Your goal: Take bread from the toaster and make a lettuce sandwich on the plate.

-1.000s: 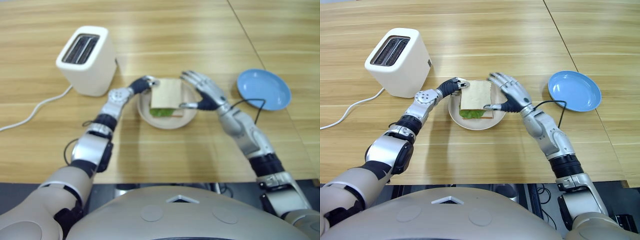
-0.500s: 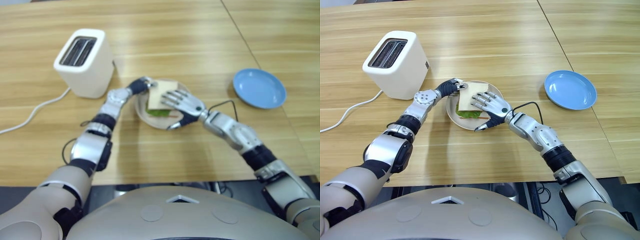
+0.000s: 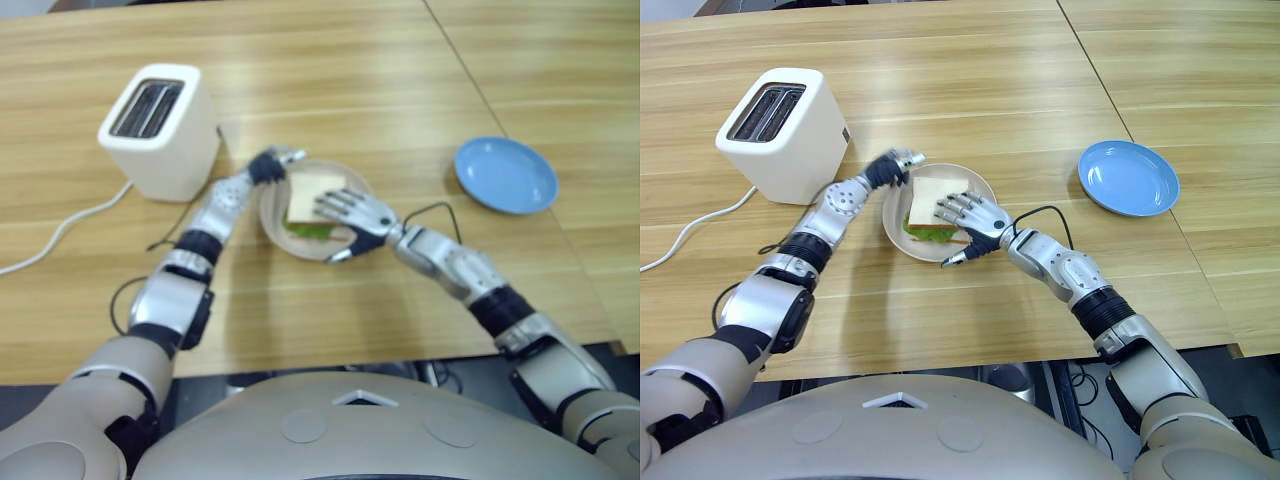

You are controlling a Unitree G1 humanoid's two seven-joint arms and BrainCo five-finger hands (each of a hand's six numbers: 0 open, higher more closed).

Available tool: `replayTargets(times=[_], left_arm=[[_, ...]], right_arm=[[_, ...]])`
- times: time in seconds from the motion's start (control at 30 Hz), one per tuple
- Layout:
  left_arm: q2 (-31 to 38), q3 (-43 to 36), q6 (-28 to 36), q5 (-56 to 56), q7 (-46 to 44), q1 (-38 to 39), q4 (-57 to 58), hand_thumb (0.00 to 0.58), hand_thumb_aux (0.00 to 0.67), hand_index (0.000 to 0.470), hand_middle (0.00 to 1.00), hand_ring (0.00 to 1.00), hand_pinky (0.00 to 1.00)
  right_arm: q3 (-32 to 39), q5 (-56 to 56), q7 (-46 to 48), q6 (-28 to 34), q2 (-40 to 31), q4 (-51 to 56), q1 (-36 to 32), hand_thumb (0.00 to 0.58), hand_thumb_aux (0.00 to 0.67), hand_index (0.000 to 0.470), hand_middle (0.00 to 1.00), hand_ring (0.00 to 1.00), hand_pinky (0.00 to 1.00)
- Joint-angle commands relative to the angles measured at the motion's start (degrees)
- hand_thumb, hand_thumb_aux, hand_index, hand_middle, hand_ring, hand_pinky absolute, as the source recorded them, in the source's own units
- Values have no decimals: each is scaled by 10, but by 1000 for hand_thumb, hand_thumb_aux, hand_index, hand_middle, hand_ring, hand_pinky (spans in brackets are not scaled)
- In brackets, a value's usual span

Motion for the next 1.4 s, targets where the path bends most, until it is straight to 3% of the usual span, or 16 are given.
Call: replayTargets(times=[0.03, 0.2, 0.33, 0.47, 0.6, 0.63, 0.67, 0.7, 0.73, 0.77, 0.93, 0.97, 1.0, 1.17, 1.4], left_arm=[[26, -2, 44, 46, 69, 15, -67, 0, 0, 0, 0, 0, 0], [56, 6, 101, 76, 100, 45, -142, 0, 0, 0, 0, 0, 0], [62, 21, 98, 52, 80, 65, -165, 0, 0, 0, 0, 0, 0], [44, 41, 52, -29, -2, 95, -183, 0, 0, 0, 0, 0, 0], [35, 70, 34, -117, -85, 134, -236, 0, 0, 0, 0, 0, 0], [41, 76, 37, -137, -107, 147, -260, 436, 336, 231, 388, 388, 388], [48, 82, 41, -152, -125, 161, -286, 478, 389, 267, 588, 588, 588], [56, 86, 49, -164, -141, 174, -310, 517, 449, 308, 675, 675, 675], [64, 89, 74, -179, -164, 187, -333, 578, 628, 431, 945, 945, 945], [79, 86, 101, -178, -186, 204, -353, 580, 670, 460, 980, 980, 980], [158, 62, 175, -143, -250, 295, -444, 580, 670, 460, 1000, 1000, 1000], [171, 55, 184, -137, -265, 309, -457, 580, 670, 460, 1000, 1000, 1000], [190, 39, 192, -117, -281, 327, -467, 580, 670, 460, 1000, 1000, 1000], [256, -27, 197, -58, -347, 396, -487, 580, 670, 460, 1000, 1000, 1000], [230, -62, 205, -37, -366, 383, -460, 580, 670, 460, 1000, 1000, 1000]], right_arm=[[64, -21, 55, -4, -8, 76, 36, 0, 0, 0, 0, 0, 0], [65, -19, 51, -4, -11, 74, 37, 0, 0, 0, 0, 0, 0], [36, 7, 12, -14, -22, 28, 39, 0, 0, 0, 0, 0, 0], [-72, 122, -109, -88, -32, -107, 59, 0, 0, 0, 0, 0, 0], [-209, 285, -132, -130, -42, -242, 103, 0, 0, 0, 0, 0, 0], [-241, 335, -119, -129, -47, -270, 119, 0, 0, 0, 0, 0, 0], [-269, 375, -105, -127, -53, -294, 137, 0, 0, 0, 0, 0, 0], [-289, 396, -90, -120, -60, -312, 153, 0, 0, 0, 0, 0, 0], [-306, 405, -71, -109, -69, -327, 168, 0, 0, 0, 0, 0, 0], [-320, 407, -48, -96, -82, -336, 186, 0, 0, 0, 0, 0, 0], [-331, 436, 66, -60, -132, -323, 277, 0, 0, 0, 0, 0, 0], [-325, 443, 91, -55, -139, -318, 295, 496, 415, 285, 882, 882, 882], [-314, 450, 121, -50, -149, -313, 315, 580, 670, 460, 1000, 1000, 1000], [-275, 443, 216, -24, -176, -290, 378, 580, 670, 460, 1000, 1000, 1000], [-223, 380, 258, 5, -152, -236, 330, 580, 670, 460, 1000, 1000, 1000]])
